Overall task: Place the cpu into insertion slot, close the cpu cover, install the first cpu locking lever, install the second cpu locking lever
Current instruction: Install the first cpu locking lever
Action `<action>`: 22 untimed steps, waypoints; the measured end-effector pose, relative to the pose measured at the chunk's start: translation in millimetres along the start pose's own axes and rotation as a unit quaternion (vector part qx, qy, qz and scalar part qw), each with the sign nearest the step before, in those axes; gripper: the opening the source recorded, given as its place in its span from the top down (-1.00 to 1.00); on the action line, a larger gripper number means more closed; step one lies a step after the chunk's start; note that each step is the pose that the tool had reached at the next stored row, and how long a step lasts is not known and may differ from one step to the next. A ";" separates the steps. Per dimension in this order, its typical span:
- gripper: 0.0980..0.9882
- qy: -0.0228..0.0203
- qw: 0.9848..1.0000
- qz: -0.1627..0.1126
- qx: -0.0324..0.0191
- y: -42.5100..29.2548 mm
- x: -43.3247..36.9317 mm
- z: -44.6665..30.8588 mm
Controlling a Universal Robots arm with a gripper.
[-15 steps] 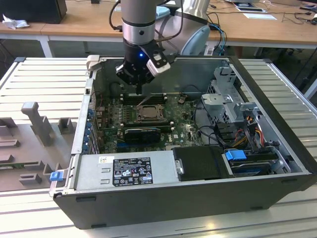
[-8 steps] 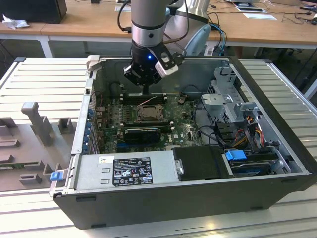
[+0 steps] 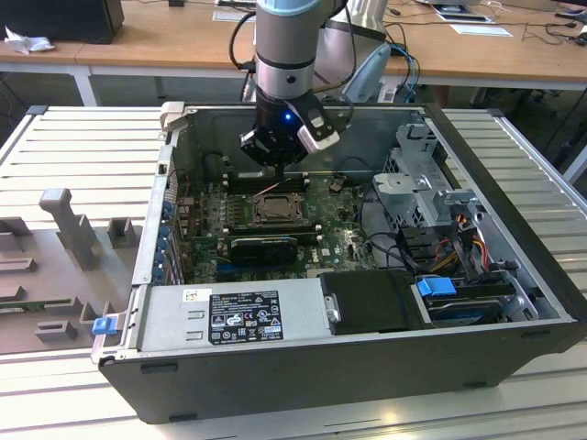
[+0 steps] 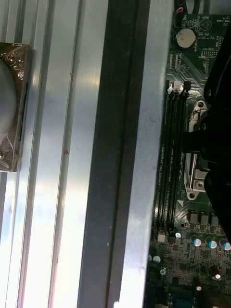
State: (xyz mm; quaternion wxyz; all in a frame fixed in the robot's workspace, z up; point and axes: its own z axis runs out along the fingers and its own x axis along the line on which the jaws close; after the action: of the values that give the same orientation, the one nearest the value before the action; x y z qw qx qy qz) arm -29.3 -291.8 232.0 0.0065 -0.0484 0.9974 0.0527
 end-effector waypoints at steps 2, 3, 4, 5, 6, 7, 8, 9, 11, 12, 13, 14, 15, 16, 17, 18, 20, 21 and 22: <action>0.98 0.000 1.000 0.000 0.000 0.6 -1.5 3.9; 0.98 0.000 1.000 0.000 0.000 0.8 -2.9 6.6; 0.98 0.000 1.000 0.000 -0.001 0.8 -4.1 8.7; 0.98 0.000 1.000 0.000 -0.001 0.5 -5.9 11.7; 0.98 0.000 1.000 0.000 -0.001 0.0 -7.9 15.2; 0.98 0.000 1.000 0.000 -0.001 0.0 -8.8 16.6; 0.98 0.000 1.000 0.000 -0.001 0.0 -9.8 18.1; 0.98 0.000 1.000 0.000 -0.001 0.2 -11.0 20.5; 0.98 0.000 1.000 0.000 -0.001 0.4 -11.5 23.0; 0.98 0.000 1.000 0.000 -0.001 0.4 -11.6 24.4; 0.98 0.000 1.000 0.000 -0.001 0.4 -11.7 25.4; 0.98 0.000 1.000 0.000 -0.001 0.3 -11.7 26.0; 0.98 0.000 1.000 0.000 0.000 0.2 -11.8 26.7; 0.98 0.000 1.000 0.000 0.001 0.2 -11.9 27.1; 0.98 0.000 1.000 0.000 0.002 0.1 -12.1 27.3; 0.98 0.000 1.000 0.000 0.004 0.2 -12.2 27.5; 0.98 0.001 1.000 0.000 0.008 0.4 -12.7 28.1; 0.98 0.001 1.000 0.000 0.010 0.5 -13.0 28.8; 0.98 0.001 1.000 0.000 0.011 0.6 -13.2 29.3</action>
State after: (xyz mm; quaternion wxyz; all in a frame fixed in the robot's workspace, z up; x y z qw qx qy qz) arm -16.1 -286.9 203.1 0.0059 -0.0484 0.9979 0.0418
